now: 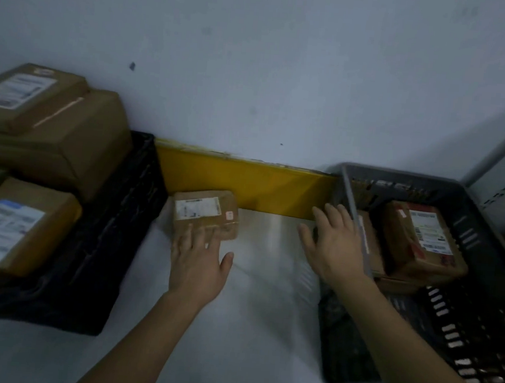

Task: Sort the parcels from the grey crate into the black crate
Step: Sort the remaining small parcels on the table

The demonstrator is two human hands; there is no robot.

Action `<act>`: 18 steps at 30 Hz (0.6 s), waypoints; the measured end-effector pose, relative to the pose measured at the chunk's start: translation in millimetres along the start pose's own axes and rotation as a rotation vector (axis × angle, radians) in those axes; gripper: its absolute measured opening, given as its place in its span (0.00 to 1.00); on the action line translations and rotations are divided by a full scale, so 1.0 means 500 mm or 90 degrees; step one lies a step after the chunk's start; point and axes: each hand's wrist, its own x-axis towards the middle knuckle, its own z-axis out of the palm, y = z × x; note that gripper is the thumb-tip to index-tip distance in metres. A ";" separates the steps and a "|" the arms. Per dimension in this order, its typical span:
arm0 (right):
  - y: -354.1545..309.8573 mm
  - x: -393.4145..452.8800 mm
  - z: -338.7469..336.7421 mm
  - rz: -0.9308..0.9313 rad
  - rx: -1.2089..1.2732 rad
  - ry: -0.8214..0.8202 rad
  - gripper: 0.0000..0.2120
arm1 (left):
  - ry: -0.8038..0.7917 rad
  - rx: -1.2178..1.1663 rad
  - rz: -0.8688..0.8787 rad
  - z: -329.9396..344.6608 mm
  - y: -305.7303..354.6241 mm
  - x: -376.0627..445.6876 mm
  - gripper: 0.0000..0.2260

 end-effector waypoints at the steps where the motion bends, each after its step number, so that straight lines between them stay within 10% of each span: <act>1: -0.036 -0.011 0.018 -0.002 -0.002 -0.031 0.37 | -0.004 -0.003 -0.004 0.003 -0.030 -0.007 0.32; 18: -0.276 0.132 0.392 -0.112 -0.063 -0.316 0.44 | -0.112 -0.037 -0.095 0.069 -0.222 0.072 0.32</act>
